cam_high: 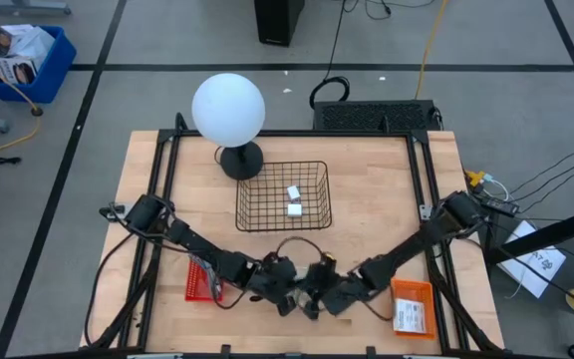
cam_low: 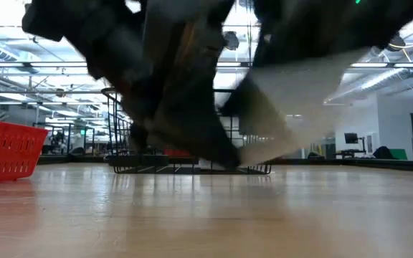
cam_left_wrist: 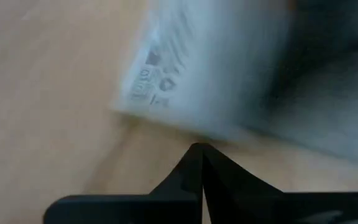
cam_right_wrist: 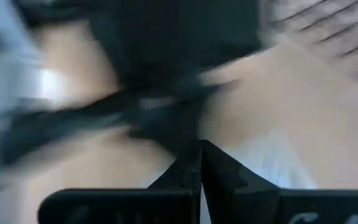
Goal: Pick and place items into bin
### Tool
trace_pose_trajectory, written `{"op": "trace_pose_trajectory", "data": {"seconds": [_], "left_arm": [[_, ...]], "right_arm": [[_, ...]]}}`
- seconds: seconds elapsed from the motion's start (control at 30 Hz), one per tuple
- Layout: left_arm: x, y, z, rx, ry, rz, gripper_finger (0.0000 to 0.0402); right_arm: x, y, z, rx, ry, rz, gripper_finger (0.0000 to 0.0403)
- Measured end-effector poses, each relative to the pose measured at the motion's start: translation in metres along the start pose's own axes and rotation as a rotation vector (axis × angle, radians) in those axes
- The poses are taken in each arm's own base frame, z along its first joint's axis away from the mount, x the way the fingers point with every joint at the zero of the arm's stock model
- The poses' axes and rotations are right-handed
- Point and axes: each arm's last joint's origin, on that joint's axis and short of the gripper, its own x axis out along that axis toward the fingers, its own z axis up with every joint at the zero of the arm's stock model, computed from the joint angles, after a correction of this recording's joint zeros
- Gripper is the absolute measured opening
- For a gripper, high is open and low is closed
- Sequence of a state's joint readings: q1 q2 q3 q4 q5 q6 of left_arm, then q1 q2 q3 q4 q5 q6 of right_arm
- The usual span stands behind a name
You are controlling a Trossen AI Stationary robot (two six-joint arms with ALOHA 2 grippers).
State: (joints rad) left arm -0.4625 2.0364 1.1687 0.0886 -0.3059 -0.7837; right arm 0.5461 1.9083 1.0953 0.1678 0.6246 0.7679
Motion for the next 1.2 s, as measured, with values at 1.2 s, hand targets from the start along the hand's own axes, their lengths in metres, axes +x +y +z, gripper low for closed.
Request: {"op": "trace_pose_trajectory", "data": {"seconds": [1.2], "left_arm": [[-0.002, -0.011, 0.007, 0.121, -0.062, -0.116, 0.0004]], "right_arm": [[-0.078, -0.049, -0.019, 0.278, 0.619, -0.504, 0.0]]}}
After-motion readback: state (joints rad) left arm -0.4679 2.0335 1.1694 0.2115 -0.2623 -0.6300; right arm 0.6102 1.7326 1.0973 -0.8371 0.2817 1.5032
